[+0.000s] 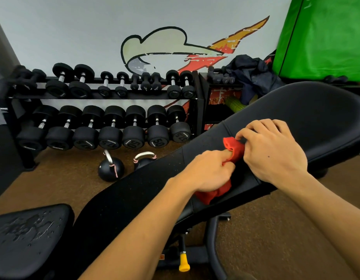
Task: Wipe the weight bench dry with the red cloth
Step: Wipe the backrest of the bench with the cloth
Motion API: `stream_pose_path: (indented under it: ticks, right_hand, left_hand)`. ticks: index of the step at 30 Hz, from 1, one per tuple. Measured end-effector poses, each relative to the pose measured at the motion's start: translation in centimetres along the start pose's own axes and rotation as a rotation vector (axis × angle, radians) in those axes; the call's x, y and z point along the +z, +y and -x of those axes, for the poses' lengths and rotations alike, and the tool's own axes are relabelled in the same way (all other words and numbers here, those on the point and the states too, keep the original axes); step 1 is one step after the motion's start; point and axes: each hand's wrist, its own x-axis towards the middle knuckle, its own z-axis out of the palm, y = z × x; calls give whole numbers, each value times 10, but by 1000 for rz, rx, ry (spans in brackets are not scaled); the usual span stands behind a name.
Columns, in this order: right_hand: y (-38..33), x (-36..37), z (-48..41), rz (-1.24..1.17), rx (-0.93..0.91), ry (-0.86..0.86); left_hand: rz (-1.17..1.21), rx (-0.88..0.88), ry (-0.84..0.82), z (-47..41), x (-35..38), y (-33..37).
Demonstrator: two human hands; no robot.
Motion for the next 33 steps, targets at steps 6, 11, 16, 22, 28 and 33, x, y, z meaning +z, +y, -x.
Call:
stream_pose_path:
  ticks: [6, 11, 16, 22, 28, 33]
  right_hand:
    - [1, 1, -4, -13, -33, -52]
    - [6, 4, -19, -104, -84, -96]
    - [14, 10, -72, -107, -191, -228]
    - [19, 30, -124, -75, -220, -521]
    - [14, 49, -139, -152, -117, -665]
    - [16, 51, -144, -108, -109, -731]
  left_hand:
    - [94, -67, -77, 43, -2, -21]
    - [64, -217, -20, 57, -3, -43]
    - [5, -385, 11, 53, -5, -60]
    - [8, -470, 3, 29, -15, -66]
    - [101, -490, -4, -8, -31, -79]
    - [147, -521, 6, -39, -43, -90]
